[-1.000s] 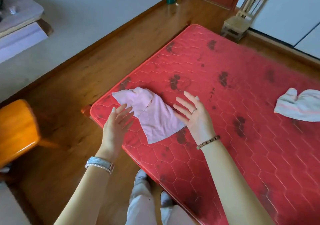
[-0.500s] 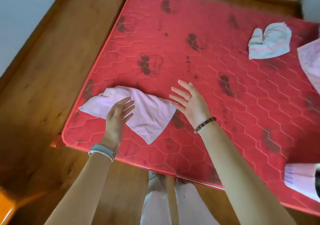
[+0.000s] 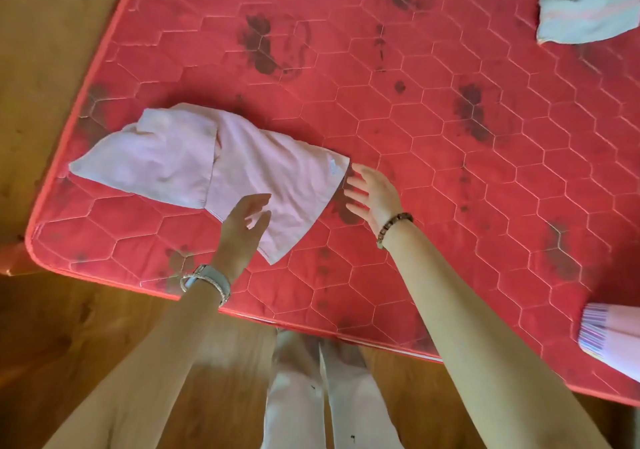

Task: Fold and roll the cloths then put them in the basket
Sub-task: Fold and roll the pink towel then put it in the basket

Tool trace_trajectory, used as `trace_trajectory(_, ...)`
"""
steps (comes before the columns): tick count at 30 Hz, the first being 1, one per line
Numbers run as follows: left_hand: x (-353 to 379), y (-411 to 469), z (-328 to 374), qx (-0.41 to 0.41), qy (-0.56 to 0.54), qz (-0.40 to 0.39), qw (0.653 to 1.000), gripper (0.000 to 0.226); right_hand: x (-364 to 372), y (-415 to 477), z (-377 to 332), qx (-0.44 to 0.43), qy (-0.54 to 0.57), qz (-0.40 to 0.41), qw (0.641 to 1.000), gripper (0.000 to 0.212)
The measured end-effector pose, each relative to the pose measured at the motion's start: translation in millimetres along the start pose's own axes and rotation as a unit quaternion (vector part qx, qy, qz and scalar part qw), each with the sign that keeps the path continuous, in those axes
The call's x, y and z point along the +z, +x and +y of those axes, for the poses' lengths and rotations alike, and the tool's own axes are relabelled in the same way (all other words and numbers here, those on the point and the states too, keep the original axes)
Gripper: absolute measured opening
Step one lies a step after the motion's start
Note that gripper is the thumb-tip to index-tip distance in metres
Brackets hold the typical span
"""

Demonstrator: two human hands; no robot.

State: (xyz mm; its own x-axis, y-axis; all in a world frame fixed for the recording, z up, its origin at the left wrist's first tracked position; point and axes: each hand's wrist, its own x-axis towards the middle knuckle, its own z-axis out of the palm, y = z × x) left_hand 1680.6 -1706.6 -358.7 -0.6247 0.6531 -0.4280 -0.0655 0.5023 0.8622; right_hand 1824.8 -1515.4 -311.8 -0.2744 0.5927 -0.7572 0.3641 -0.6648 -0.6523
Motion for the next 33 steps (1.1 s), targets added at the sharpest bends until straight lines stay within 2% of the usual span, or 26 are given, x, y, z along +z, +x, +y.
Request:
trace_trajectory(7,39,20,-70,0.004,0.093,-0.013,0.996,0.041,-2,76,49,0.054,-0.012,-0.005,0.998,0.044)
trace_trajectory(12,64,29,-104,-0.002,0.242,-0.053,0.969,0.053,6,115,65,0.074,-0.017,0.007,0.997,0.039)
trace_trajectory(15,74,32,-112,-0.005,0.335,-0.037,0.942,0.061,10,128,65,0.083,-0.016,0.007,0.996,0.026)
trace_trajectory(19,90,31,-117,0.008,0.428,-0.005,0.904,0.067,12,142,65,0.084,0.043,-0.006,0.996,0.026)
trace_trajectory(22,99,32,-119,0.028,0.475,0.035,0.879,0.063,16,148,66,0.081,0.083,-0.011,0.993,0.022)
trace_trajectory(24,105,34,-117,0.030,0.498,0.050,0.865,0.058,20,151,66,0.070,0.048,-0.007,0.996,0.013)
trace_trajectory(26,111,37,-114,0.036,0.510,0.073,0.856,0.051,23,154,65,0.043,-0.018,-0.009,0.999,0.022)
trace_trajectory(30,112,38,-111,0.021,0.488,0.094,0.867,0.046,20,158,64,-0.011,-0.130,-0.022,0.991,0.055)
trace_trajectory(33,101,38,-102,-0.028,0.410,0.099,0.906,0.043,14,155,60,-0.061,-0.168,0.007,0.984,0.062)
